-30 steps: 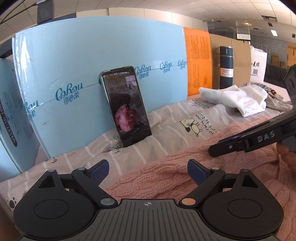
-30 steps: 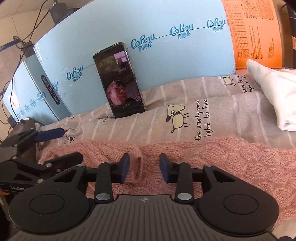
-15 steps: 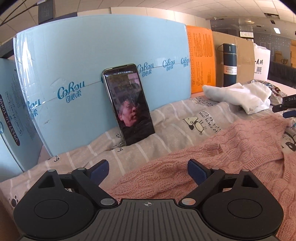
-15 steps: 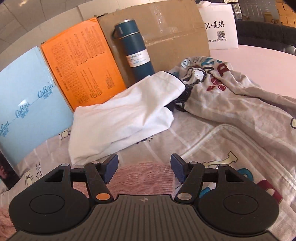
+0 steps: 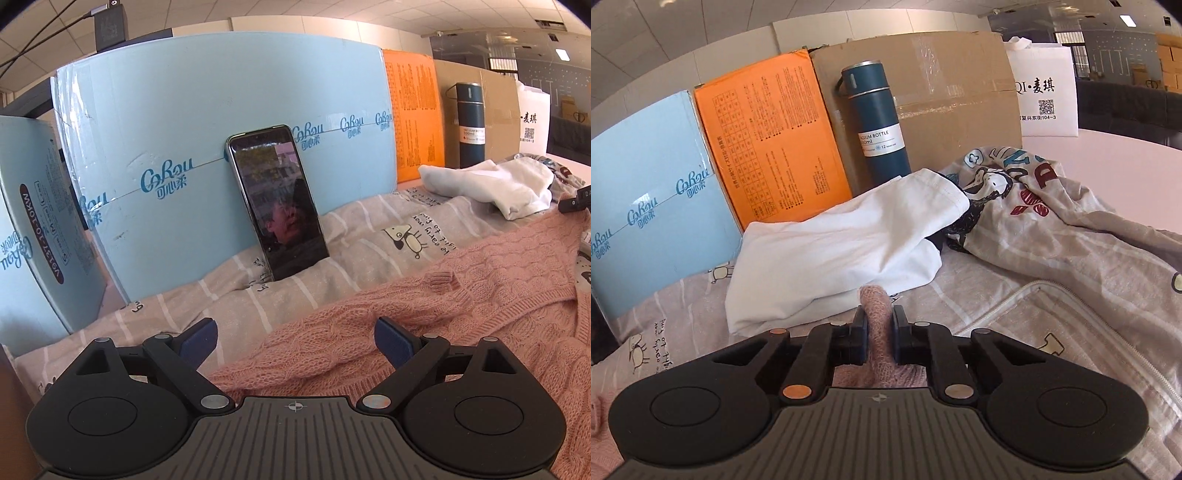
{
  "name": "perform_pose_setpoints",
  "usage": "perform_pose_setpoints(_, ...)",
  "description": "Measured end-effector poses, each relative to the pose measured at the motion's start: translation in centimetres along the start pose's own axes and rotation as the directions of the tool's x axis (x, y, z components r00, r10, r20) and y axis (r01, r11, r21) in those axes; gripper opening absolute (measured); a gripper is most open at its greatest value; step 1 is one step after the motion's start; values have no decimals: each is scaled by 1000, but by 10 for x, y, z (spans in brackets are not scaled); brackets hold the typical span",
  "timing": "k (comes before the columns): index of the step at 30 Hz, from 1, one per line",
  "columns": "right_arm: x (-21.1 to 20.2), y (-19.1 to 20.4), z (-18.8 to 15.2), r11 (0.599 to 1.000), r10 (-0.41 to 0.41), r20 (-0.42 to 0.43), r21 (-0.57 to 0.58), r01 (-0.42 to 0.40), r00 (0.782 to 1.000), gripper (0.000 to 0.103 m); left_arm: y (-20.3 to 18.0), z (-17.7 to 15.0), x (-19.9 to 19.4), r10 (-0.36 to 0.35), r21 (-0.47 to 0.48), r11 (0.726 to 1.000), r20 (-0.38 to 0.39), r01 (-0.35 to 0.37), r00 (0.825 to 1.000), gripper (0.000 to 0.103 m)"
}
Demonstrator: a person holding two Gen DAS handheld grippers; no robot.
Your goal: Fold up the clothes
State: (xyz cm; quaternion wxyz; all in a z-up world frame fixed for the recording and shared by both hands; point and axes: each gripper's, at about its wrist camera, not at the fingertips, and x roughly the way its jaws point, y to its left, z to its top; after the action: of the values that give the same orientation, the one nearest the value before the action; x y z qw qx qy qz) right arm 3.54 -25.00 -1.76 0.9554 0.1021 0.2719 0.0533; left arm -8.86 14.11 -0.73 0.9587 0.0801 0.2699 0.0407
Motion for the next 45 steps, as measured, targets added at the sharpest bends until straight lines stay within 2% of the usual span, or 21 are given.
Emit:
perform_pose_setpoints(2, 7, 0, -2, 1000, -12, -31, -8, 12, 999, 12, -1, -2, 4, -5, 3, 1000, -13, 6, 1000, 94)
perform_pose_setpoints(5, 12, -7, -4, 999, -16, -54, 33, 18, 998, 21, -4, -3, 2, -5, 18, 1000, -8, 5, 1000, 94)
perform_pose_setpoints(6, 8, -9, -4, 998, -22, -39, 53, 24, 999, 35, -4, -1, -4, -8, 22, 1000, 10, 8, 1000, 94)
perform_pose_setpoints(7, 2, -11, -4, 997, -36, -14, 72, 37, 999, 54, -5, 0, -10, -13, 25, 1000, 31, 12, 999, 94)
perform_pose_setpoints(9, -12, -14, -3, 995, -29, 18, 92, 27, 999, 66, -5, 1, -27, -40, 37, 999, 76, 37, 996, 94)
perform_pose_setpoints(12, -34, -19, -2, 994, 6, 56, 109, -12, 998, 72, -11, -8, -59, -120, 97, 989, 135, 108, 984, 94)
perform_pose_setpoints(14, -49, -19, -6, 996, 38, 67, 79, -44, 997, 76, -18, -20, -82, -170, 162, 976, 157, 144, 973, 94)
perform_pose_setpoints(16, -64, -18, -12, 997, 74, 71, 31, -77, 995, 79, -23, -33, -101, -183, 218, 965, 171, 144, 968, 94)
perform_pose_setpoints(18, -78, -17, -19, 995, 100, 66, -6, -100, 993, 82, -23, -47, -119, -134, 220, 971, 160, 97, 978, 94)
perform_pose_setpoints(21, -94, -19, -32, 990, 134, 44, -49, -132, 990, 83, -13, -67, -130, 36, 149, 988, 99, -51, 994, 94)
perform_pose_setpoints(23, -103, -19, -40, 984, 157, 30, -86, -154, 987, 84, -4, -79, -130, 143, 112, 983, 31, -145, 989, 94)
perform_pose_setpoints(25, -109, -17, -46, 979, 173, 22, -115, -169, 985, 84, -1, -90, -122, 201, 136, 972, -42, -193, 979, 94)
perform_pose_setpoints(29, -122, -15, -55, 964, 220, 22, -158, -214, 975, 84, -13, -97, -125, 254, 227, 942, 0, -247, 967, 94)
perform_pose_setpoints(31, -133, -16, -58, 952, 249, 31, -192, -239, 968, 84, -18, -93, -137, 192, 231, 953, 42, -197, 980, 94)
perform_pose_setpoints(34, -154, -18, -65, 910, 317, 19, -287, -299, 948, 89, -26, -88, -154, 80, 239, 965, 107, -104, 991, 95)
perform_pose_setpoints(35, -161, -19, -68, 889, 343, 5, -325, -323, 939, 90, -30, -87, -159, 20, 251, 967, 116, -49, 993, 95)
perform_pose_setpoints(36, -167, -18, -72, 863, 370, -17, -365, -350, 929, 91, -35, -87, -162, -37, 271, 962, 109, 6, 993, 95)
perform_pose_setpoints(38, -178, -16, -80, 805, 411, -75, -439, -400, 909, 93, -51, -89, -164, -131, 346, 933, 67, 100, 989, 95)
perform_pose_setpoints(41, -187, -7, -94, 719, 430, -159, -535, -444, 889, 93, -72, -94, -157, -168, 451, 880, 6, 147, 986, 95)
perform_pose_setpoints(45, -186, 10, -109, 610, 419, -244, -638, -470, 875, 93, -82, -95, -144, -138, 492, 862, -7, 123, 990, 100)
